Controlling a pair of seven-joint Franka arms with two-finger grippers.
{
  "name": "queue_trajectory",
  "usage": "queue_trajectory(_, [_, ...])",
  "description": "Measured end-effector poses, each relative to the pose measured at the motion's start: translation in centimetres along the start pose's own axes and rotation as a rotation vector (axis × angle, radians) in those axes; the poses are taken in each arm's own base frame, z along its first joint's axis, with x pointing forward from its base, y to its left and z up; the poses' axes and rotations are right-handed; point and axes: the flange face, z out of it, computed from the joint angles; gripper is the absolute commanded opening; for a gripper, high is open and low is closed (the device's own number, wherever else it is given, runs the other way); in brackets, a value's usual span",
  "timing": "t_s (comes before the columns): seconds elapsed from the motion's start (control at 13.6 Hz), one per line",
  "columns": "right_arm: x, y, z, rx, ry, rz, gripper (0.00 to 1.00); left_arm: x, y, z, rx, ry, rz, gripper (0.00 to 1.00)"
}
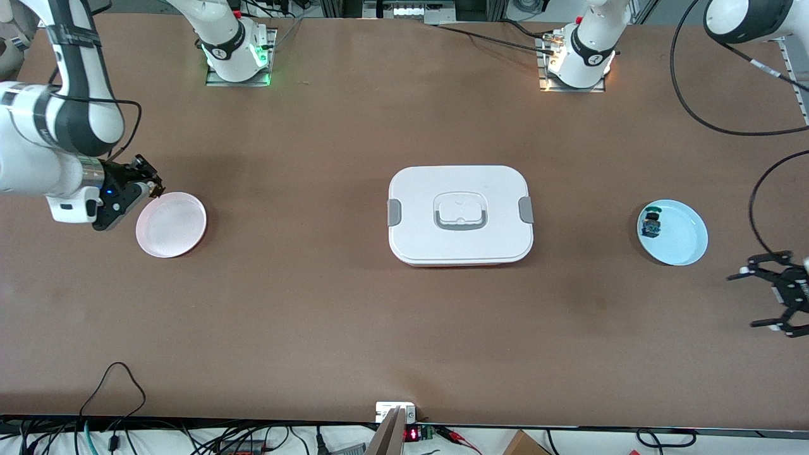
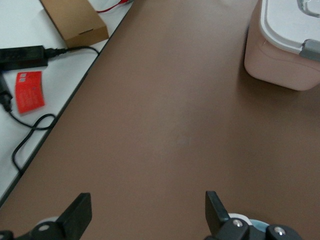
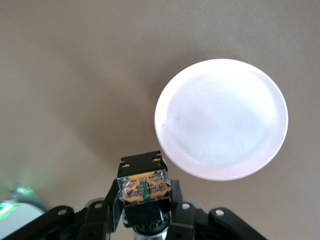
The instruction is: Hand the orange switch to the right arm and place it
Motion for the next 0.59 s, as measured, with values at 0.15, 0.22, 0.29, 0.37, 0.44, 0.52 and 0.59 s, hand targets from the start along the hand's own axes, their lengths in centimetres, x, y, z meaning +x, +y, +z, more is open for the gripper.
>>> queue_trajectory(0.15, [0.0, 0.2, 1.6, -0.061, -0.006, -0.078, 0.09, 2.7, 1.2, -4.3, 0.069, -0.086, -0.071, 1.00])
queue_trajectory(0.22, [0.2, 0.3, 1.9, -0.110, -0.020, -0.126, 0.09, 4.4, 1.9, -6.2, 0.105, -0.121, -0.111, 1.00])
queue_trajectory(0.29, [0.5, 0.3, 2.0, -0.153, -0.033, -0.169, 0.09, 6.0, 2.7, -8.0, 0.138, -0.147, -0.154, 1.00])
queue_trajectory(0.37, [0.7, 0.2, 2.3, -0.184, -0.039, -0.206, 0.09, 7.5, 3.6, -9.6, 0.170, -0.168, -0.198, 1.00])
queue_trajectory(0.44, [0.8, 0.2, 2.7, -0.207, -0.036, -0.247, 0.09, 8.8, 4.6, -11.2, 0.192, -0.187, -0.241, 1.00])
queue_trajectory(0.52, [0.8, 0.3, 3.2, -0.228, -0.030, -0.295, 0.09, 10.0, 5.7, -12.4, 0.201, -0.206, -0.284, 1.00])
queue_trajectory(0.59, [0.7, 0.4, 3.9, -0.242, -0.025, -0.346, 0.09, 11.4, 6.9, -13.3, 0.206, -0.234, -0.335, 1.00])
